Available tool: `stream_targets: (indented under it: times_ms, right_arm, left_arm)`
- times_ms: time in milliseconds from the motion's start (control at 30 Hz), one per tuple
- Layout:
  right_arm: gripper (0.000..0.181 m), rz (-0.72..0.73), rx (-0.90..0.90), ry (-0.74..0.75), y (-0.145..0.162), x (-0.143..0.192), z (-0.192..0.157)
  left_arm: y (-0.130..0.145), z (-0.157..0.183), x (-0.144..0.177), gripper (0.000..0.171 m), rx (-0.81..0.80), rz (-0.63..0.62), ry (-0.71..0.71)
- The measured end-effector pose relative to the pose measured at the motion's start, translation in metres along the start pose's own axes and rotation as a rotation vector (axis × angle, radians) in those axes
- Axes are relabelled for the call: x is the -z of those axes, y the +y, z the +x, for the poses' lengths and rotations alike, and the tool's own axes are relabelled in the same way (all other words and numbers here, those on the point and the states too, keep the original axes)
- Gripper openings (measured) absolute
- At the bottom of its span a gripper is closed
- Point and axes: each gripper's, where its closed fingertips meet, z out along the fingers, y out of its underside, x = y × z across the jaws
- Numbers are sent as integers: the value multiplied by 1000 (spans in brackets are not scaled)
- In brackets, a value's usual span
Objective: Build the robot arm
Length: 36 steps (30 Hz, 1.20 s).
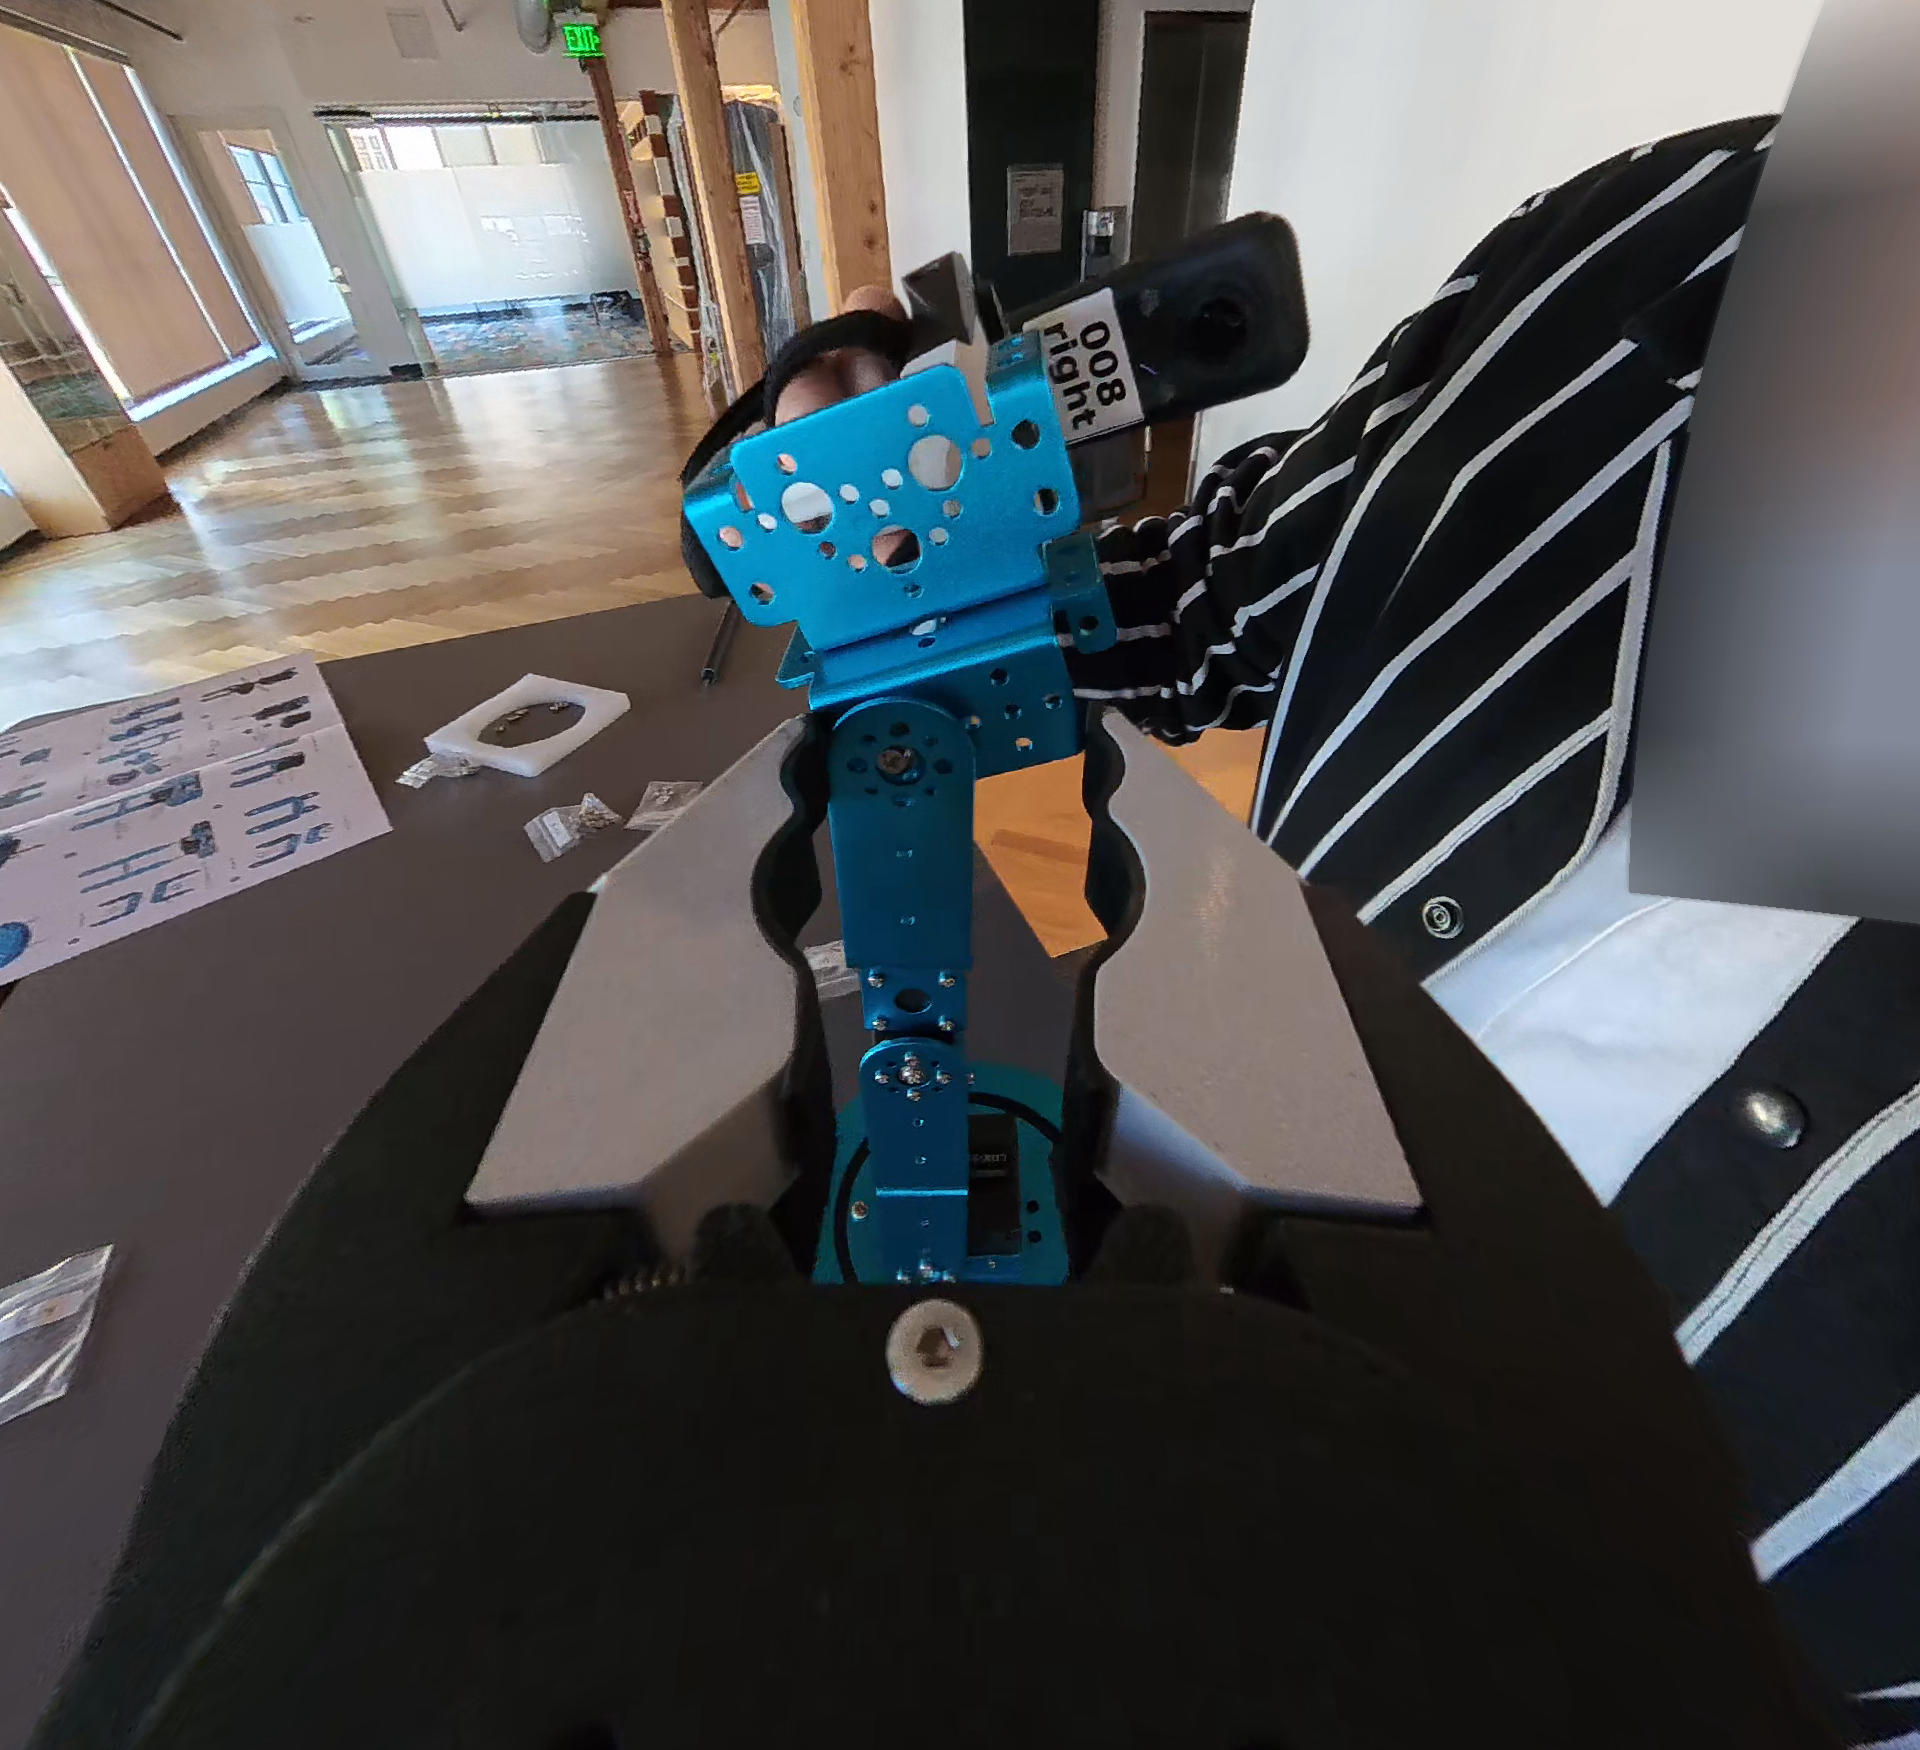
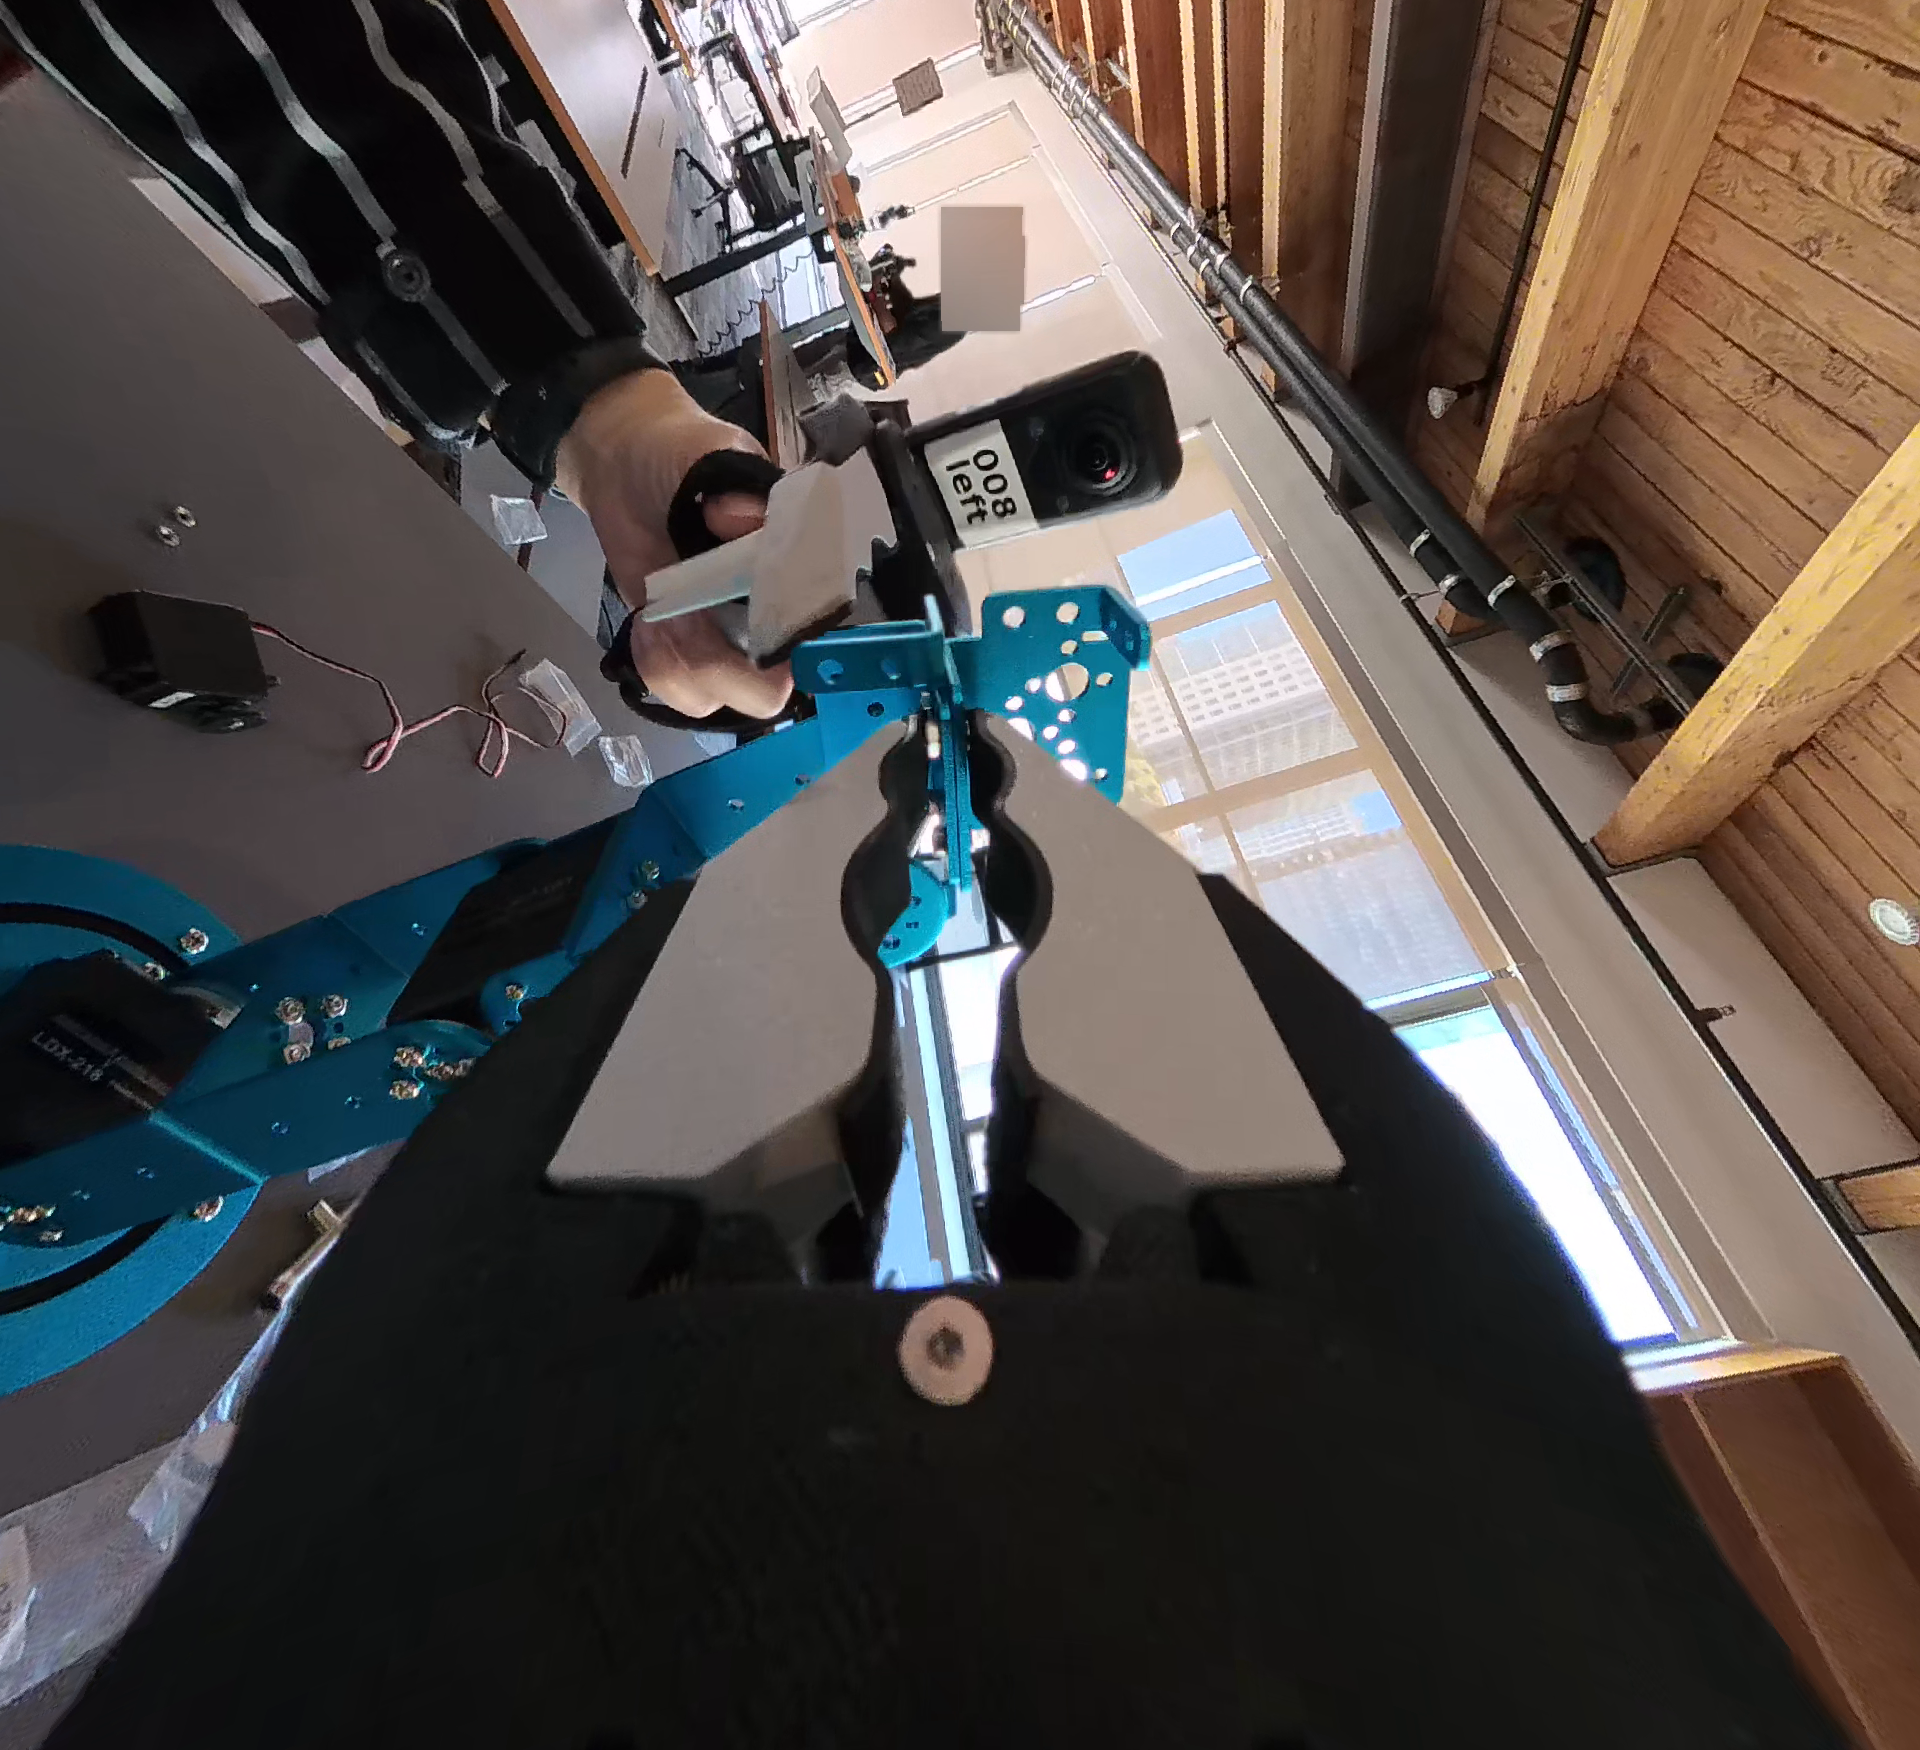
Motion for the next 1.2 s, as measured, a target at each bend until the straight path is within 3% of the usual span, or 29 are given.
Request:
stream_targets:
  times_ms: [467, 600, 700, 833, 1200]
  right_arm:
    - [5, -174, 133, -20, 5, -3, 1]
    - [5, -129, 182, 26, 1, -3, 0]
    - [5, -79, 87, 21, 0, -3, 1]
    - [4, -21, -16, 18, 0, -3, 3]
    - [5, 6, -54, 39, 1, -5, 5]
  left_arm:
    - [0, -1, 0, 48, 0, -3, -27]
    - [-2, -1, 1, 56, 37, 22, -5]
    - [-3, -3, 4, 76, 93, 35, 4]
    - [-1, 0, 4, 66, 93, 29, 28]
    - [-2, 2, 0, 54, 100, 45, 41]
